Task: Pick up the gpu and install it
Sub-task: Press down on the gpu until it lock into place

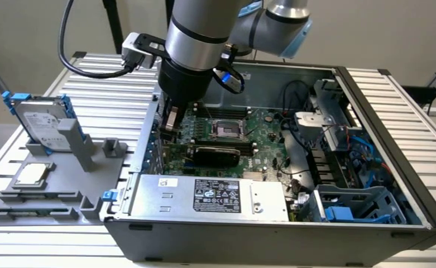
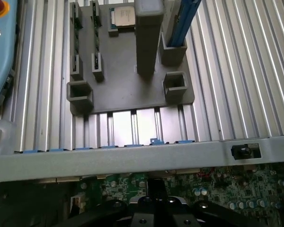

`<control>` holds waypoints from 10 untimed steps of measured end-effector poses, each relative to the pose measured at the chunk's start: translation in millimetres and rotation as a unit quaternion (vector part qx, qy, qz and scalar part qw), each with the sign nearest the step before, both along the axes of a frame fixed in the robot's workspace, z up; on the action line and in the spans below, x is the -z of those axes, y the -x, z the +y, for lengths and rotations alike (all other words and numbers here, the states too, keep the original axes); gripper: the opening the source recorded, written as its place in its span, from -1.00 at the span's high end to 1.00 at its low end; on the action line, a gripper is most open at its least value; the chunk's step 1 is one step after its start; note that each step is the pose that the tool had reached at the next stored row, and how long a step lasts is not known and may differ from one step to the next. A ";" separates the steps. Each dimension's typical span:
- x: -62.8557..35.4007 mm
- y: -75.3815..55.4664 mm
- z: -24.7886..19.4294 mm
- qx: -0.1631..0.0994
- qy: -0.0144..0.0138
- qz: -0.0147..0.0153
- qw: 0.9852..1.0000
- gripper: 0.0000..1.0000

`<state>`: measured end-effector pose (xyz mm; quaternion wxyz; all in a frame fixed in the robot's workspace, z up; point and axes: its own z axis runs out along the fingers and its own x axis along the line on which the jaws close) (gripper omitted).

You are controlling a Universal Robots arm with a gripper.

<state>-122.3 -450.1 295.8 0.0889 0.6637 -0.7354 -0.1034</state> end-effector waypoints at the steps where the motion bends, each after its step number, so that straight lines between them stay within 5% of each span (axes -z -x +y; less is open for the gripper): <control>1: -0.5 0.0 0.0 0.000 0.000 0.000 1.000 0.79; 10: -1.9 0.0 0.3 0.001 0.000 -0.002 1.000 0.79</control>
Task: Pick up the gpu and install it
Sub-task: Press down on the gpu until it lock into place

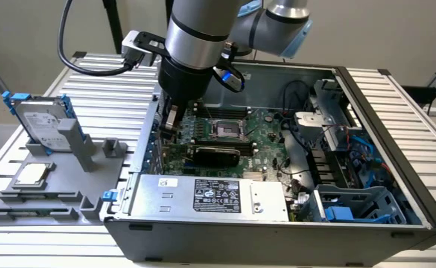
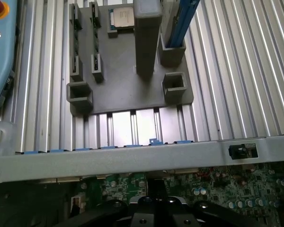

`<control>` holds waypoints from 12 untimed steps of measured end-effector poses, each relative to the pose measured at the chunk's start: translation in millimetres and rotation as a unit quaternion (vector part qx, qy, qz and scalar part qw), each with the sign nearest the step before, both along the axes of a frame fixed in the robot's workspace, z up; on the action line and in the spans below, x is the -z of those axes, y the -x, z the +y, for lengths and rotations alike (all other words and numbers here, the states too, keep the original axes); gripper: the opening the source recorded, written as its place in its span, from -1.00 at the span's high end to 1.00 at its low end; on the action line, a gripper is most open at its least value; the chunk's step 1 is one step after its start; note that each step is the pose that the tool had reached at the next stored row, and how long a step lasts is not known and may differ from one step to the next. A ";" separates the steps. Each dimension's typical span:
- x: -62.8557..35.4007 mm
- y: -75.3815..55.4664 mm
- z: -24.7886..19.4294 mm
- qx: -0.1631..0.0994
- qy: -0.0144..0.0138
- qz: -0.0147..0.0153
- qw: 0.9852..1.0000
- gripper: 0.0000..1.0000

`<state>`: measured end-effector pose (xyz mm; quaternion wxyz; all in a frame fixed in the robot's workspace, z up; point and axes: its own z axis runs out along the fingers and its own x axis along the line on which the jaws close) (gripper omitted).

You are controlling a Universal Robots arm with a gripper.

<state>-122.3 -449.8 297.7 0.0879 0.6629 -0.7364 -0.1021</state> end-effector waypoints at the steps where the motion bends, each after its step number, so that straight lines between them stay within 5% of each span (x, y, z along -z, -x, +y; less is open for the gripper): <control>1: 0.1 0.0 0.0 0.000 0.000 -0.001 1.000 0.79; 5: 0.4 0.1 0.0 0.000 0.003 -0.004 1.000 0.79; 12: 1.5 1.7 0.4 0.000 0.003 -0.004 1.000 0.79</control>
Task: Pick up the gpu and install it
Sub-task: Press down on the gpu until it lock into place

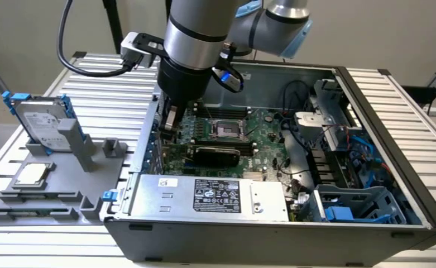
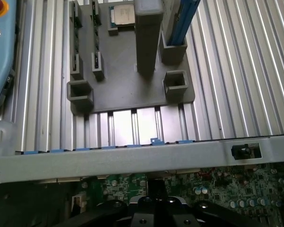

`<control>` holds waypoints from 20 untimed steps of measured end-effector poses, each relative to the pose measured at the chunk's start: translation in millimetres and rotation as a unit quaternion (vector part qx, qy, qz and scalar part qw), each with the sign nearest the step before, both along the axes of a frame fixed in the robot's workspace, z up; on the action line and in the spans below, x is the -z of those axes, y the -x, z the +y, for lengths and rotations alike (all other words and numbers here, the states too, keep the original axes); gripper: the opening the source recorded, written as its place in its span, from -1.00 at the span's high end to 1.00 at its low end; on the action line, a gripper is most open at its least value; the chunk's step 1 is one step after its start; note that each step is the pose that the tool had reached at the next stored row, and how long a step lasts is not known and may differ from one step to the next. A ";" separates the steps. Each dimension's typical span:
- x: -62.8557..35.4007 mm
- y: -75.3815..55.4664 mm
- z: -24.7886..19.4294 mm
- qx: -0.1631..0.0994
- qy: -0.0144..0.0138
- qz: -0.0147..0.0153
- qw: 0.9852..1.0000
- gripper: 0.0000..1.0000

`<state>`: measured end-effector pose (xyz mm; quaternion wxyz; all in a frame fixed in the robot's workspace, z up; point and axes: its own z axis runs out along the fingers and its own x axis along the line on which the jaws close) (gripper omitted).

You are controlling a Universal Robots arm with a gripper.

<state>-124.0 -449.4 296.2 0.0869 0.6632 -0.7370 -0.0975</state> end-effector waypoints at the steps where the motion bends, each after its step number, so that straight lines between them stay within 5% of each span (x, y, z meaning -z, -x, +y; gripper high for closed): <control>1: 0.0 0.1 0.4 0.000 0.000 0.000 1.000 0.79; 20: 0.2 2.9 5.2 0.000 0.000 0.000 1.000 0.79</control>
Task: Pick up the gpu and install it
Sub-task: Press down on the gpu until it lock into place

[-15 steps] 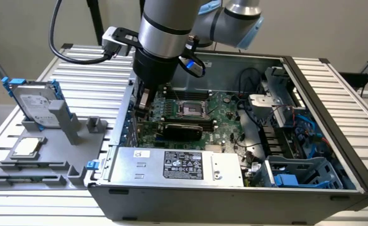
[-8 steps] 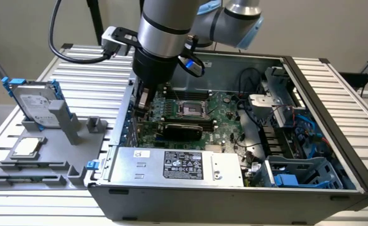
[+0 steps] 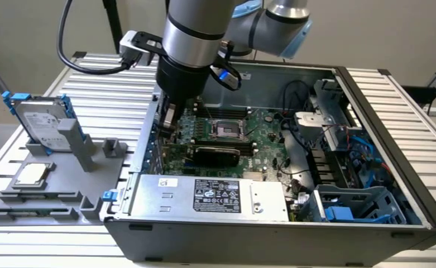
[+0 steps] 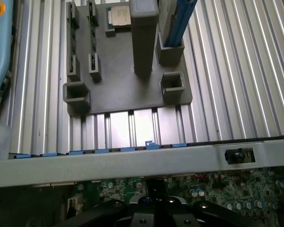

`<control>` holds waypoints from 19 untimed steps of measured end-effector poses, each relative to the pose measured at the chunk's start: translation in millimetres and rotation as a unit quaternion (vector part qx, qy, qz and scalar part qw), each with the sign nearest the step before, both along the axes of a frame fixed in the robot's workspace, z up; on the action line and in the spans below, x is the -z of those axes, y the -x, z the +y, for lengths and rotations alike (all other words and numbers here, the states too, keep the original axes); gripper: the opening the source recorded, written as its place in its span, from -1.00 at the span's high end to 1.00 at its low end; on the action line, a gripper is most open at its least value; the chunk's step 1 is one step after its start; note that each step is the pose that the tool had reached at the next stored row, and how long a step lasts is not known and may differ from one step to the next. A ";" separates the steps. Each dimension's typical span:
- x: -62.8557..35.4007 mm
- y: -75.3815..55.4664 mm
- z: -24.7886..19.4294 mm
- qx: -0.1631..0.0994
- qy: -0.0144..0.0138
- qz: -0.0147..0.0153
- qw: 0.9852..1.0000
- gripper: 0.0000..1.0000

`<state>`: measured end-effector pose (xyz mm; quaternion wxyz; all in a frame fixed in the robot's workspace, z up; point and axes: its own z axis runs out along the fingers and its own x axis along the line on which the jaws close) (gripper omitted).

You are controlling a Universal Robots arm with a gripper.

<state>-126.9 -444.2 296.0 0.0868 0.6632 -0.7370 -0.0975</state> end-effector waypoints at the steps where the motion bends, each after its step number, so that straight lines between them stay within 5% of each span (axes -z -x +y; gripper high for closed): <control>1: -0.1 0.3 0.1 0.000 0.000 0.000 1.000 0.79; 19: 2.7 3.3 0.1 0.000 0.001 0.000 1.000 0.79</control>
